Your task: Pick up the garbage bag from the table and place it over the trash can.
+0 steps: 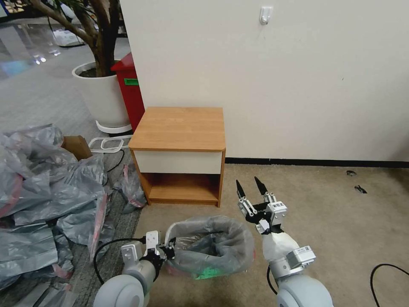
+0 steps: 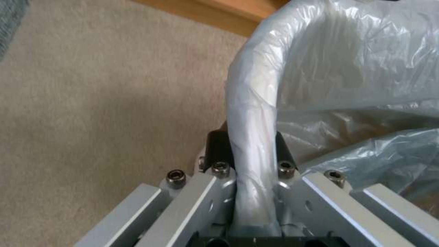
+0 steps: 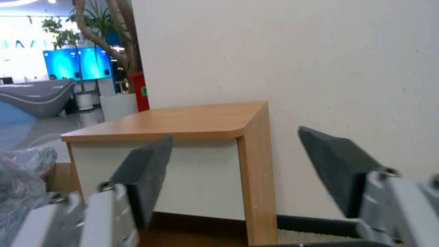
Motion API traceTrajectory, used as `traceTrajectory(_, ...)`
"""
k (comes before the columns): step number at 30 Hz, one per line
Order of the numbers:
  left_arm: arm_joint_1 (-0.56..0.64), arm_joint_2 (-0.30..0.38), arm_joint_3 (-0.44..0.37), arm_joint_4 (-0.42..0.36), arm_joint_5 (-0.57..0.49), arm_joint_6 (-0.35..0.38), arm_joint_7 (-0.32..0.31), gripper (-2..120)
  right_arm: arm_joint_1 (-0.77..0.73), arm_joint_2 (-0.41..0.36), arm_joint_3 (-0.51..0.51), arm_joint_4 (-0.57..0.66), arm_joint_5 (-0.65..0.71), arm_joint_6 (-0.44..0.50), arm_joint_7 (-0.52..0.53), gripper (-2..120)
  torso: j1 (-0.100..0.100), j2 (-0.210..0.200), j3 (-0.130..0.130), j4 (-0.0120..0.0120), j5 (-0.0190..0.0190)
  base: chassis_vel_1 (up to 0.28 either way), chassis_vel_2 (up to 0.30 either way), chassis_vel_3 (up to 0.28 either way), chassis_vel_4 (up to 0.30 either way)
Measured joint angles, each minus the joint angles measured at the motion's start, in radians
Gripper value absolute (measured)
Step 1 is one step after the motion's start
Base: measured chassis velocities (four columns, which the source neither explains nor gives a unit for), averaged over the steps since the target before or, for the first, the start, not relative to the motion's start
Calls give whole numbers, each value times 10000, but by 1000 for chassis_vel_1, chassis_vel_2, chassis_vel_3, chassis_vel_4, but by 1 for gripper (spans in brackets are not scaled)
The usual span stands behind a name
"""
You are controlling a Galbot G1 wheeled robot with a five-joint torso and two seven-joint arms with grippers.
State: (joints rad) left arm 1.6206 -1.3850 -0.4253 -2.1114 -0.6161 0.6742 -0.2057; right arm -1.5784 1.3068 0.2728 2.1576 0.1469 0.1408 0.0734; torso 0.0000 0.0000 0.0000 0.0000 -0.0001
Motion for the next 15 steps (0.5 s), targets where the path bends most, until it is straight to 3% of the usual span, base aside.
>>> traceTrajectory(3, 6, 0, 10, 57, 134, -27, 119, 5, 19, -3, 35, -59, 1, 44, -23, 86, 0, 0, 0, 0, 3, 0, 0, 0, 0)
traceTrajectory(7, 3, 16, 25, 72, 213, -44, 193, 19, 51, -11, 71, -151, 6, 94, -62, 98, 0, -1, 0, 0, 2, 0, 0, 0, 0)
traceTrajectory(8, -3, 43, 44, 73, 270, -69, 196, 28, 73, -14, 75, -197, 9, 108, -87, 100, 0, 0, 0, 0, 0, 0, 0, 0, 0)
traceTrajectory(15, -13, 99, 57, 106, 444, -135, 196, 48, 136, -13, 63, -220, 15, 101, -120, 100, 0, 0, 0, 0, 0, 0, 0, 0, 0)
